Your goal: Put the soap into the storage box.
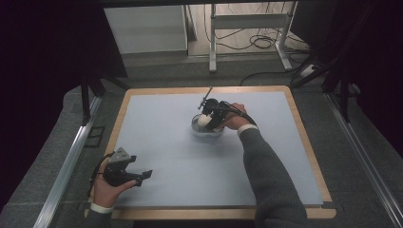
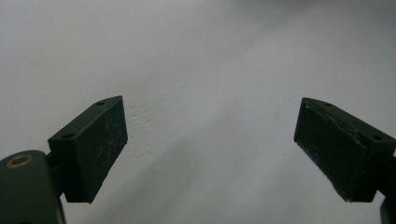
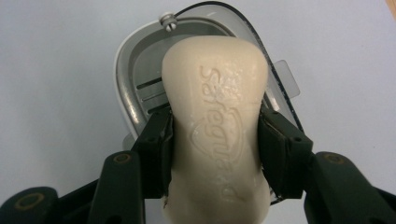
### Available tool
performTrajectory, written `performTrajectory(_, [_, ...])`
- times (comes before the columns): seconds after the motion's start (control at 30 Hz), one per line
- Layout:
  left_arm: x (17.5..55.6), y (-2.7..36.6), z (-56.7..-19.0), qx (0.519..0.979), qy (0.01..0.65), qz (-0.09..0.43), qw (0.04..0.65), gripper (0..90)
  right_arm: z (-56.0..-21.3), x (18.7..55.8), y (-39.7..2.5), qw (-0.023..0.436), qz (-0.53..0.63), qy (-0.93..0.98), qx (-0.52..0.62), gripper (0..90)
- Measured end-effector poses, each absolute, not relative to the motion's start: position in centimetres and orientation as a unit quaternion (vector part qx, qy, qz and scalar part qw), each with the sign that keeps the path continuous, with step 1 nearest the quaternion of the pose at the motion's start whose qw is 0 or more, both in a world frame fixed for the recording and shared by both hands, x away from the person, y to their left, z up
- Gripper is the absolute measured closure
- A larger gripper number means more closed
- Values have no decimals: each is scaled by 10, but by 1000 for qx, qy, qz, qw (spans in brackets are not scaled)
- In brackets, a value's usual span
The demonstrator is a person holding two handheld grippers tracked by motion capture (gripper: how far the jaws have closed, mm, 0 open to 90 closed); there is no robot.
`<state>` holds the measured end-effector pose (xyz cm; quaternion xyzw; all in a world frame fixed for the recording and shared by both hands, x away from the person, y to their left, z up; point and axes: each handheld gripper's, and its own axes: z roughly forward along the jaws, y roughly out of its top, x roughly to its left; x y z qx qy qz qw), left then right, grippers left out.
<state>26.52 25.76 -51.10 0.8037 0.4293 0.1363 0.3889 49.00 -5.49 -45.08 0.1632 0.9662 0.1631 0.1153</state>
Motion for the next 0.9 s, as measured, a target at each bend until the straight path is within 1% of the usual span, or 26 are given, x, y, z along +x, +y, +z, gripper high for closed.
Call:
performTrajectory(0.17, [265, 257, -511, 804, 429, 137, 388, 101, -443, 489, -56, 113, 194, 958, 178, 485])
performTrajectory(0.2, [265, 258, -511, 804, 429, 136, 389, 101, -441, 487, -57, 115, 195, 957, 180, 454])
performTrajectory(0.23, [265, 258, -511, 804, 429, 136, 389, 101, -441, 487, -57, 115, 195, 957, 180, 454])
performTrajectory(0.27, [265, 259, -511, 803, 429, 138, 389, 101, -438, 485, -58, 118, 200, 954, 190, 418])
performTrajectory(0.3, [265, 259, -511, 803, 429, 138, 389, 101, -438, 485, -58, 118, 200, 954, 190, 418])
performTrajectory(0.33, [265, 259, -510, 804, 429, 138, 388, 101, -435, 481, -62, 123, 227, 943, 210, 391])
performTrajectory(0.4, [265, 259, -510, 804, 430, 139, 388, 101, -430, 476, -66, 131, 254, 930, 229, 379])
performTrajectory(0.43, [265, 259, -510, 804, 430, 139, 387, 101, -429, 472, -69, 128, 272, 924, 235, 364])
performTrajectory(0.53, [265, 259, -510, 803, 430, 139, 389, 101, -428, 466, -74, 133, 280, 920, 242, 339])
performTrajectory(0.57, [265, 259, -510, 803, 430, 139, 389, 101, -430, 460, -80, 134, 281, 918, 246, 321])
performTrajectory(0.67, [264, 259, -510, 801, 432, 139, 390, 101, -433, 451, -92, 137, 288, 911, 260, 307])
performTrajectory(0.73, [263, 260, -509, 801, 432, 140, 392, 101, -436, 443, -102, 143, 298, 903, 274, 307])
performTrajectory(0.9, [263, 262, -508, 798, 435, 142, 392, 101, -447, 420, -130, 141, 316, 893, 289, 301])
